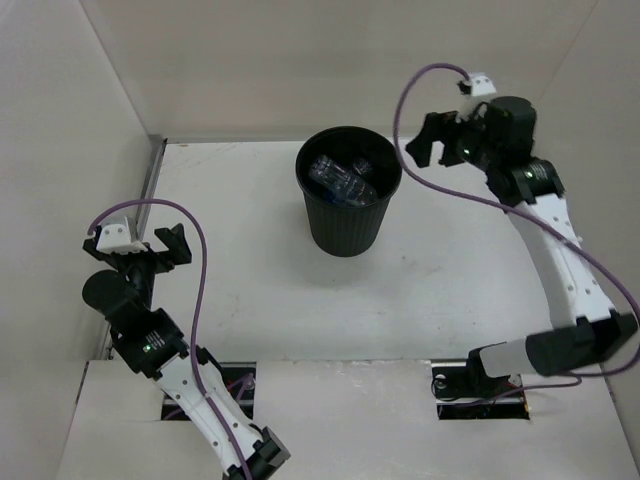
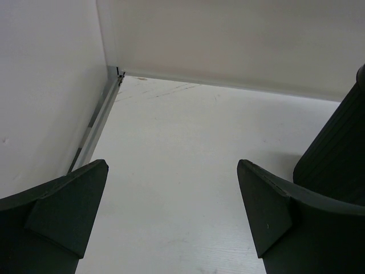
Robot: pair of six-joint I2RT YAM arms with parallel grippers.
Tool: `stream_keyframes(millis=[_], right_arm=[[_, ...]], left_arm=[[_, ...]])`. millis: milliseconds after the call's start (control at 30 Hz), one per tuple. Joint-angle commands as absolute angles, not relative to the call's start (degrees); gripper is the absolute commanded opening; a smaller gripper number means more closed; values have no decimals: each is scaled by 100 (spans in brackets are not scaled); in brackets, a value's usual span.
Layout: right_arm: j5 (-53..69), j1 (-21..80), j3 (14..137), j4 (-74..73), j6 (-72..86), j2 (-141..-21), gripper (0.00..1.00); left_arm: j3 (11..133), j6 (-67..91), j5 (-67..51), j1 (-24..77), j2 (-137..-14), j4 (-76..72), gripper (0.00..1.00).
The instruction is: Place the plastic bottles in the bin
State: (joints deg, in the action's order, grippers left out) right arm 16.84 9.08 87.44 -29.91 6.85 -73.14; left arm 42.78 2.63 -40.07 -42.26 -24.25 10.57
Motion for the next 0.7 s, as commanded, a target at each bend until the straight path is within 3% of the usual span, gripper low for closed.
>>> stream_keyframes(millis=[0,267,400,433,467,500,533,667], right_arm=[[627,1882,10139,-3848,-191,-8819,100],[739,2105,11573,-4156,-44,-10377,100],[913,2052,11540,-4280,115,-10617,100],[1001,2017,11514,-4289,88,-10635,95],[1080,1982,11479,-4272,88,-10643,81],[1142,1956,11452,-4254,88,-10635,51],[1134,1955,11452,-4254,70,-10635,35],[1195,1982,11426,-4315,-87,-10626,13]], left_arm=[[4509,334,-4131,-4294,-2365,861,100],[4614,299,-4175,-4460,-2163,1045,100],[4614,255,-4210,-4575,-2013,1177,100],[4614,246,-4227,-4592,-2004,1213,100],[4614,246,-4228,-4601,-2004,1213,100],[4614,246,-4228,-4619,-2004,1222,100],[4614,246,-4228,-4628,-2013,1213,100],[4623,281,-4228,-4663,-2083,1143,100]])
